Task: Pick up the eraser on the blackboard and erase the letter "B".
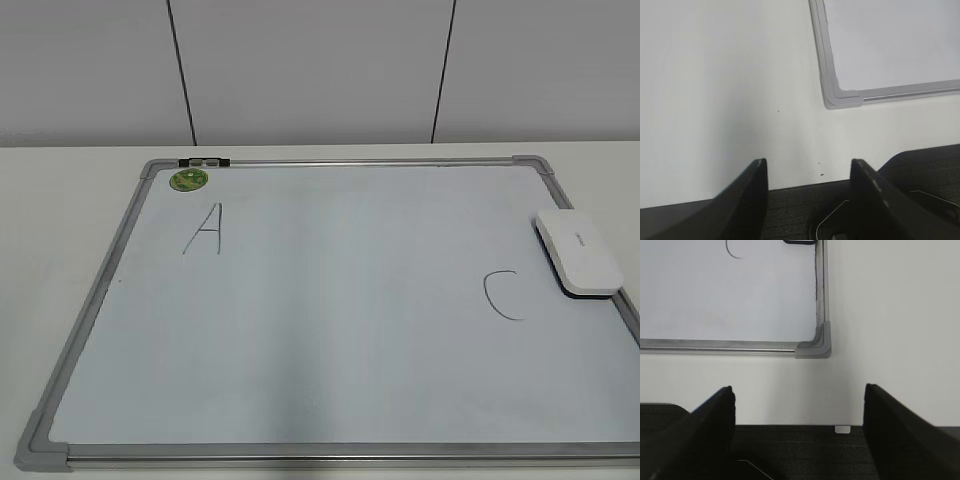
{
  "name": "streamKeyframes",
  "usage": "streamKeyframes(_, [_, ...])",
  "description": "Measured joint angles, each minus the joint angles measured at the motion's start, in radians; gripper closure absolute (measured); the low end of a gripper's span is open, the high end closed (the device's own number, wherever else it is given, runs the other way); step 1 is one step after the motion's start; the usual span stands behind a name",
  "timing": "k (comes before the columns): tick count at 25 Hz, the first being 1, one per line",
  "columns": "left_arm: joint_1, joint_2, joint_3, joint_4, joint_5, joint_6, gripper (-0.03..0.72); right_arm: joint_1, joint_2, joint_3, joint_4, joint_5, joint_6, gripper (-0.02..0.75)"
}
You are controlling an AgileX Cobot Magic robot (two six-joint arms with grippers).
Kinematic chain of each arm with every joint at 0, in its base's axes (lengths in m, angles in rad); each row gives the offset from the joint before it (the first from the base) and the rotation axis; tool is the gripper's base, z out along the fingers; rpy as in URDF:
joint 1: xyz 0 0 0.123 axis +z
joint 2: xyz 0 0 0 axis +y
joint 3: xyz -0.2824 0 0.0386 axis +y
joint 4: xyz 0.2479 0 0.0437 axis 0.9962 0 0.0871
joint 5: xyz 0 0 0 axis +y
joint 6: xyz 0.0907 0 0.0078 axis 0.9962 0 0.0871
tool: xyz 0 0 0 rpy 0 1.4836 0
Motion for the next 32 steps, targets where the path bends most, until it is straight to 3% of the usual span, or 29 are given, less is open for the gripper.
streamKeyframes(13, [-0.014, 0.000, 0.000, 0.055, 0.048, -0.005, 0.300, 0.000, 0.000, 0.021, 0.000, -0.039, 0.005, 0.150])
streamKeyframes(22, [-0.027, 0.000, 0.030, 0.050, -0.081, -0.008, 0.300, 0.000, 0.000, 0.021, 0.000, -0.044, 0.005, 0.150])
streamKeyframes(32, [-0.027, 0.000, 0.041, 0.041, -0.106, -0.008, 0.300, 0.000, 0.000, 0.021, -0.002, -0.044, 0.005, 0.150])
